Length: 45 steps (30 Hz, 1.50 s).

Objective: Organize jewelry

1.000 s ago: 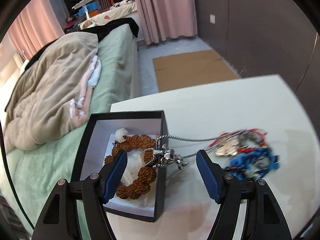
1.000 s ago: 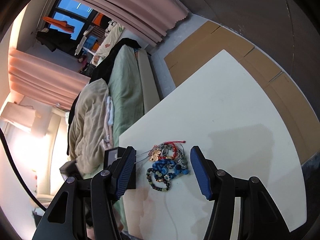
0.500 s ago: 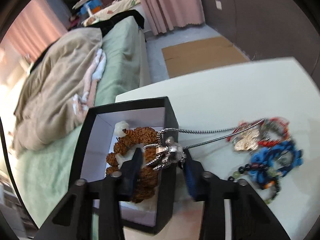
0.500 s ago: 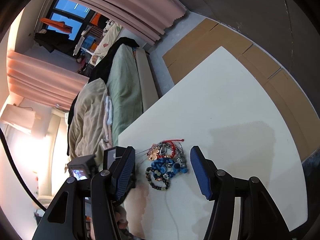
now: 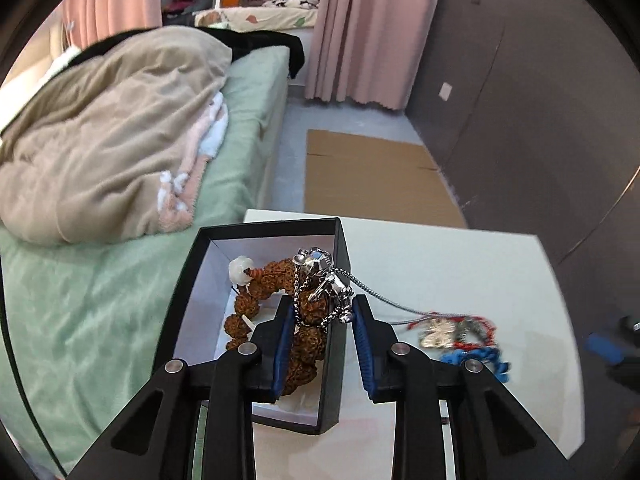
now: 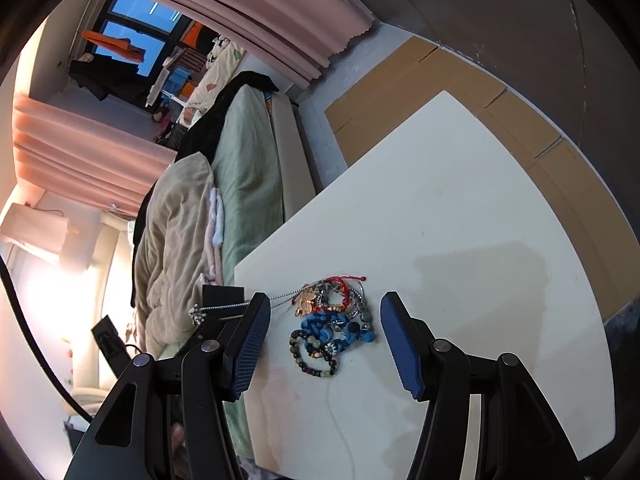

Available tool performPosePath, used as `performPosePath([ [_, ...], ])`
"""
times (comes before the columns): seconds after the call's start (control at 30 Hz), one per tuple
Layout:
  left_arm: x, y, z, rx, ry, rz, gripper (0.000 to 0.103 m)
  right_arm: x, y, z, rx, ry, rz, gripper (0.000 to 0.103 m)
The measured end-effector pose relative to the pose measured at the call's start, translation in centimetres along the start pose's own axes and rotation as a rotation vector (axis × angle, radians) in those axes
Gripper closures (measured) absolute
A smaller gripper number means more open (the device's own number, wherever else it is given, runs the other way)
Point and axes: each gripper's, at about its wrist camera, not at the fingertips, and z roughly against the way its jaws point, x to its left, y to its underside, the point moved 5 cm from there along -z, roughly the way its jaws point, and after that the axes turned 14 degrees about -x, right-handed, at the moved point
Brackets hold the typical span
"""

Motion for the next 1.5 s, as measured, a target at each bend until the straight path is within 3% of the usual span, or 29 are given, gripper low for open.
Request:
performPosePath([
  [0.2, -0.7, 0.7, -0.8, 0.052, 0.055, 0.012, 0.072, 0.2, 0.3, -0.3, 0.014, 0.002, 0.011, 0.045],
  [0.4, -1.2, -0.3, 0.6, -0.038, 0.064, -0.023, 0.073, 0.3, 0.3, -0.3, 0.015, 0.003, 0.013, 0.045],
  [0.47, -1.0, -0.2, 0.3, -0.029, 0.054, -0.023, 0.094, 0.3, 0.4, -0.3, 0.017, 0.006, 0.017, 0.045],
  [0.5, -0.7, 0.0, 0.0, -0.010, 0.045, -0.013, 0.098, 0.2, 0.4, -0.4, 0.018, 0.007, 0.018, 0.045],
  [0.7, -0.1, -0.1, -0.6, 0.024, 0.040, 0.013, 0.098, 0.2, 0.4, -0.4, 0.018, 0.005, 0.018, 0.045],
  [0.77, -0.4, -0.1, -0.7, 0.029, 0.052, 0.012, 0.093, 0.2, 0.4, -0.4, 0.019, 0.006, 0.018, 0.045],
  [0.8, -0.6, -0.1, -0.8, 0.035, 0.059, 0.012, 0.085, 0.1, 0.4, -0.5, 0.020, 0.006, 0.018, 0.045],
  [0.9, -1.2, -0.2, -0.8, 0.025, 0.070, 0.009, 0.036, 0.2, 0.4, -0.4, 0.019, 0.007, 0.017, 0.045],
  [0.93, -1.5, -0.4, -0.6, 0.001, 0.069, 0.006, 0.033, 0.1, 0.4, -0.4, 0.019, 0.008, 0.015, 0.045],
  [1.2, -4.9, 0.2, -0.6, -0.004, 0.133, -0.083, 0.033, -0.5, 0.1, -0.6, 0.018, 0.006, 0.008, 0.045],
  [1.5, -4.7, 0.0, -1.0, -0.002, 0.148, -0.054, 0.039, -0.1, 2.0, -4.8, 0.147, 0.014, 0.055, 0.045],
])
